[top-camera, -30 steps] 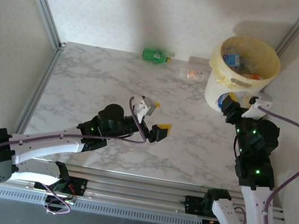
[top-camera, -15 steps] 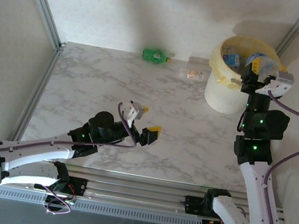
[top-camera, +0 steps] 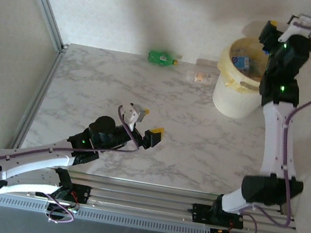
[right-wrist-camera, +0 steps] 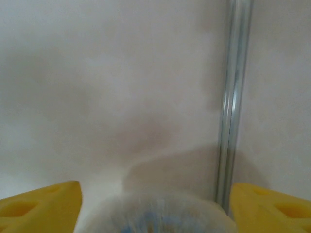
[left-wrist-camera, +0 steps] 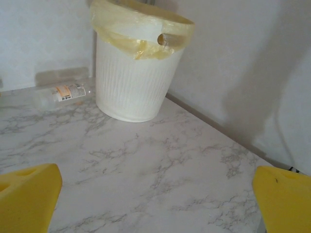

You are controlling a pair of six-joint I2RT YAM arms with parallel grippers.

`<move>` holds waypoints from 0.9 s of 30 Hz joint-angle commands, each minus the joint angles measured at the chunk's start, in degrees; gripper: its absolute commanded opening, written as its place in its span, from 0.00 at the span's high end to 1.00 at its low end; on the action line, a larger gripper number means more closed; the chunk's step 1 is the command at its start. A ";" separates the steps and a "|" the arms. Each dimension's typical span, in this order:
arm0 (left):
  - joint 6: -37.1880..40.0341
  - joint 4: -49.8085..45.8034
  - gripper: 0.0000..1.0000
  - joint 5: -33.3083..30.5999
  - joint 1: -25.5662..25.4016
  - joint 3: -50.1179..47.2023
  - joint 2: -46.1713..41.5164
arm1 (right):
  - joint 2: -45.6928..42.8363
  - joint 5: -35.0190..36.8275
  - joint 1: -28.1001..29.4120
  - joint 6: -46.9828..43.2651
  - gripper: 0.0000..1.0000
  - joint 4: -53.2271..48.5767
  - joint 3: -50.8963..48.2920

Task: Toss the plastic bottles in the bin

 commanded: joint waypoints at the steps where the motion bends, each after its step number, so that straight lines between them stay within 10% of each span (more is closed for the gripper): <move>1: -2.19 -1.29 0.00 -2.51 0.89 -0.75 -0.05 | 4.39 1.38 -0.19 3.32 0.11 -20.48 4.56; 27: -7.35 -2.95 0.00 -1.62 4.02 2.60 5.30 | -20.85 -15.74 -0.18 7.66 0.01 -16.56 -18.28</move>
